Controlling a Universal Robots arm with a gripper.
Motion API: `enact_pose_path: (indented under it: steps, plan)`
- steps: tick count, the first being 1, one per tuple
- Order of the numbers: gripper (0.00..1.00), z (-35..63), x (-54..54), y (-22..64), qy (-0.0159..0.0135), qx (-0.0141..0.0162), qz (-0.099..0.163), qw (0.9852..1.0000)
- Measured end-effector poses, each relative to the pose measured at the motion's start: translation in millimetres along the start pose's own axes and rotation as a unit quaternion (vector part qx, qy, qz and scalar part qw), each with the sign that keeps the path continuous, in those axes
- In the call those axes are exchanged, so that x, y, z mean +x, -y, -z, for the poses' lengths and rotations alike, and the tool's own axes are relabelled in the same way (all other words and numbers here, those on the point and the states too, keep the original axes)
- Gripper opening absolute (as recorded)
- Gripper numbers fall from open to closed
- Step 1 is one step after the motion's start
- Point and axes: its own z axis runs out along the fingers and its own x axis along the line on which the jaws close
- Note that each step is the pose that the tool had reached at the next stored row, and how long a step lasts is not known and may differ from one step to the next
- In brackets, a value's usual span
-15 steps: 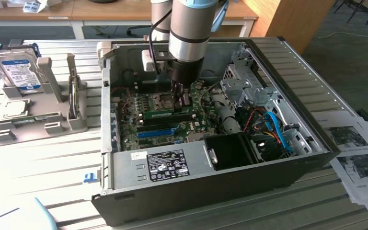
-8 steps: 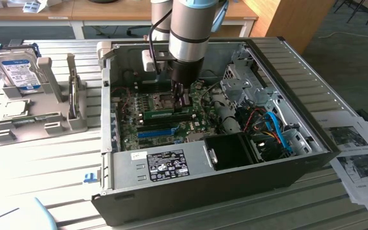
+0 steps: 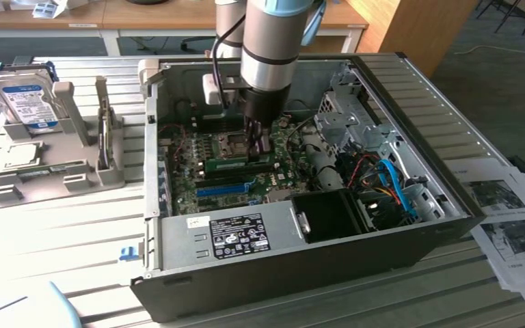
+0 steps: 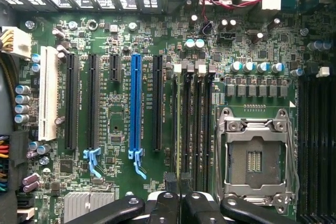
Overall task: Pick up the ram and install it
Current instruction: 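Insert the ram into the slot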
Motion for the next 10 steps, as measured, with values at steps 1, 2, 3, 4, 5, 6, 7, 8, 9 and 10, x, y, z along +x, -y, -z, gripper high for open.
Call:
enact_pose_path:
  steps: [1,2,3,4,5,6,7,8,9,10]
  plan:
    - [0.11,-0.8,0.0,0.0,0.0001,0.0000,0.000,1.0000]
    - [0.11,-1.3,0.0,0.0,0.0000,0.0000,0.000,1.0000]
    - [0.11,-1.4,0.1,0.0,-0.0001,0.0000,0.000,1.0000]
    - [0.11,-1.4,0.1,0.0,-0.0001,-0.0001,0.000,1.0000]
    - [0.11,-1.4,0.1,0.0,-0.0002,-0.0001,0.000,1.0000]
    - [0.11,-1.5,0.0,0.0,-0.0001,0.0000,0.000,1.0000]
    - [0.11,-1.5,0.0,0.0,0.0000,0.0000,0.000,1.0000]
    - [0.11,-1.5,0.0,0.0,0.0000,0.0000,0.000,1.0000]
    - [0.11,-1.6,0.0,0.0,0.0000,0.0000,0.000,1.0000]
    - [0.11,-1.7,0.0,0.0,0.0000,0.0000,0.000,1.0000]
